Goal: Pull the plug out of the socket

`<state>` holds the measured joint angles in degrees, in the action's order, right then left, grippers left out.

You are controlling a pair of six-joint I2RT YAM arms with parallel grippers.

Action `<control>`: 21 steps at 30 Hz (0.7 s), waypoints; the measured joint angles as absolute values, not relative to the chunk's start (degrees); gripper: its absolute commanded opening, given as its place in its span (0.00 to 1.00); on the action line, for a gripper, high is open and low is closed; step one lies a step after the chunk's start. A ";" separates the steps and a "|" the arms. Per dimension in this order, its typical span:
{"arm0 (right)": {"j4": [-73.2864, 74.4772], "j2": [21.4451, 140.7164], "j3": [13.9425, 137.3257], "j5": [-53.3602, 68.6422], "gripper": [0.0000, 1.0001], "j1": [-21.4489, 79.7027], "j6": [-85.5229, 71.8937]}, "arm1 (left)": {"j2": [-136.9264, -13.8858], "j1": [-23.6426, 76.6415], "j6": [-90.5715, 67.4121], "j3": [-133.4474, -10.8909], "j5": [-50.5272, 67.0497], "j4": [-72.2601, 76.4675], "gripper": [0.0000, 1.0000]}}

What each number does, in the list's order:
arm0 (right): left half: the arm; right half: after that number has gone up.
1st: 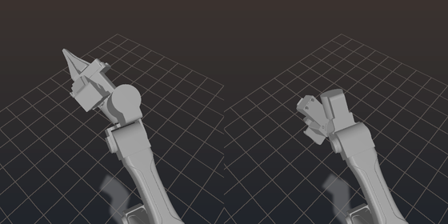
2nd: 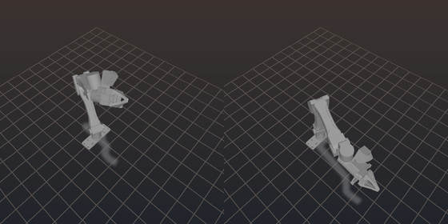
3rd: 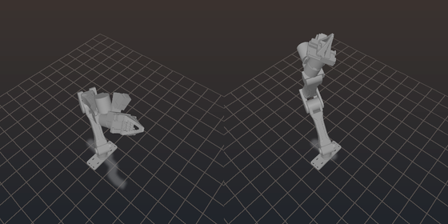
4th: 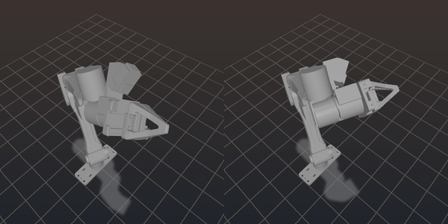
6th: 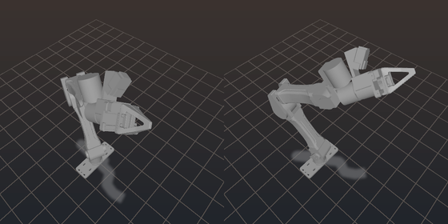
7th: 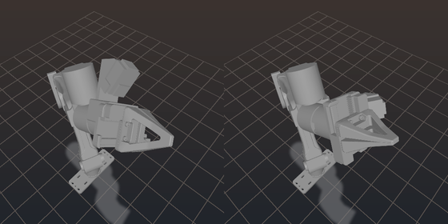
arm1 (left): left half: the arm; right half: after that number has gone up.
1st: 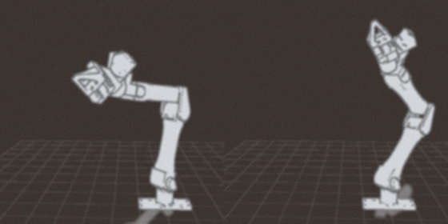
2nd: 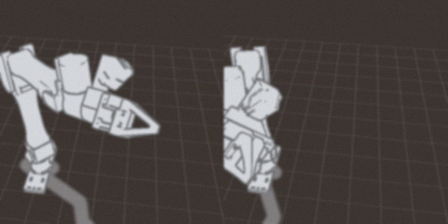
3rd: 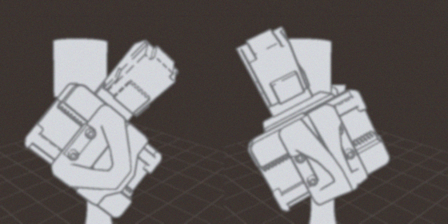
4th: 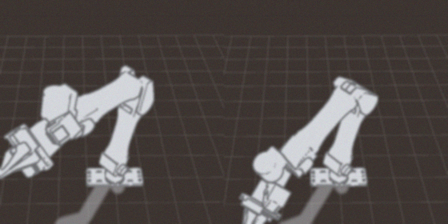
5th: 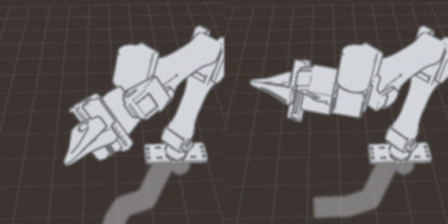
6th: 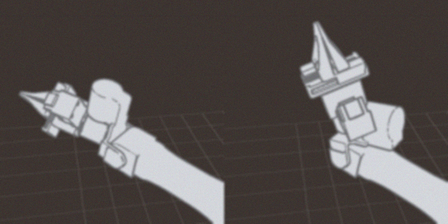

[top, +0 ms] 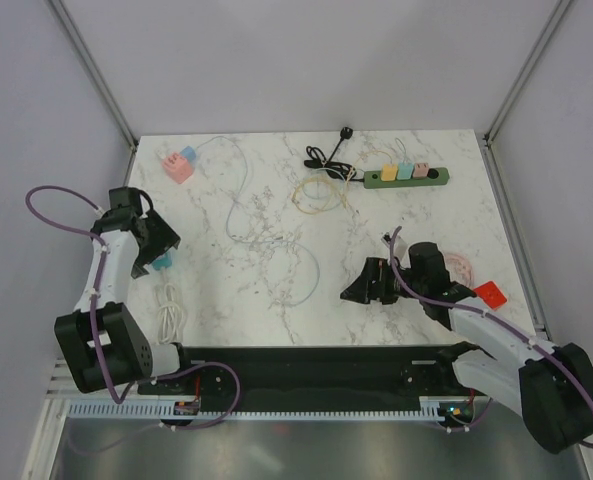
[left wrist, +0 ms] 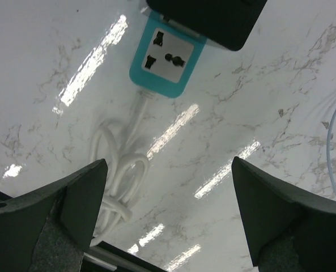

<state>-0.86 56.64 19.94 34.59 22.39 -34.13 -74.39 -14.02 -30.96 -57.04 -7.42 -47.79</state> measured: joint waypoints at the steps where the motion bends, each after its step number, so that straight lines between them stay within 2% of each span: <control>1: -1.89 57.98 20.01 35.57 0.98 22.65 -34.15 | -75.02 -14.02 -29.76 -57.08 -7.40 -46.65 0.97; 3: -3.11 60.18 20.36 37.28 0.98 23.09 -34.09 | -78.04 -14.02 -25.96 -58.08 -7.20 -44.84 0.92; 11: -5.39 63.26 21.91 40.97 0.98 23.42 -33.98 | -88.14 -14.02 -13.10 -59.94 -8.56 -38.96 0.91; 21: -0.97 63.26 24.58 41.10 0.98 23.42 -31.73 | -96.20 -14.02 -8.86 -62.22 -7.38 -34.24 0.92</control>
